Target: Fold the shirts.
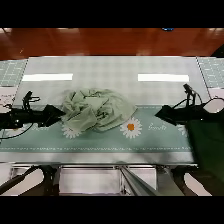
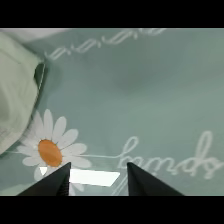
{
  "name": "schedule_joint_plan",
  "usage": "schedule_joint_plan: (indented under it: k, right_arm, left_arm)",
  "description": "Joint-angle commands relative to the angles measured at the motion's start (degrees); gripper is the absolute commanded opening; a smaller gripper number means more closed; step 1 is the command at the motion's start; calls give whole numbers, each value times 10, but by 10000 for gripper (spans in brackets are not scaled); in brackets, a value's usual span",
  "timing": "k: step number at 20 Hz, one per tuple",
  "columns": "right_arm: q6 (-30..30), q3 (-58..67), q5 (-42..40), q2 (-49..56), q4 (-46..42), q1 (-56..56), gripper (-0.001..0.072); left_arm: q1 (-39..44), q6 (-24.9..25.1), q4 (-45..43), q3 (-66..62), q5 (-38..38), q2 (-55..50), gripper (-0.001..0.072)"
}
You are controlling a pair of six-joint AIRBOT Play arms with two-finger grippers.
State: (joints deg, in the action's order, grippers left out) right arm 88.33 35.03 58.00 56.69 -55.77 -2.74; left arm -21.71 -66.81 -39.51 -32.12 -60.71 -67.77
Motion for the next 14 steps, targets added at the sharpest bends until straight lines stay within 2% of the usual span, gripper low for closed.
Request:
schedule_joint_plan:
  k: [1, 2, 3, 4, 8, 14]
  right_arm:
    - [7, -43, -68, -8, 57, 68, 408]
    - [15, -43, -86, 2, 72, 97, 408]
    - [15, -43, -102, 16, 93, 122, 408]
    - [14, -43, -115, 35, 115, 142, 408]
    - [-38, -29, -137, 132, 222, 195, 408]
    - [-46, 33, -157, 204, 252, 198, 408]
  left_arm:
    - [21, 28, 44, 3, 101, -24, 502]
    - [34, 44, 44, 2, 118, -24, 403]
    - [45, 47, 44, 2, 129, -24, 130]
    - [55, 49, 46, 1, 138, -24, 19]
    - [63, 72, 46, -18, 132, -24, 16]
    - [63, 72, 46, -28, 125, -23, 16]
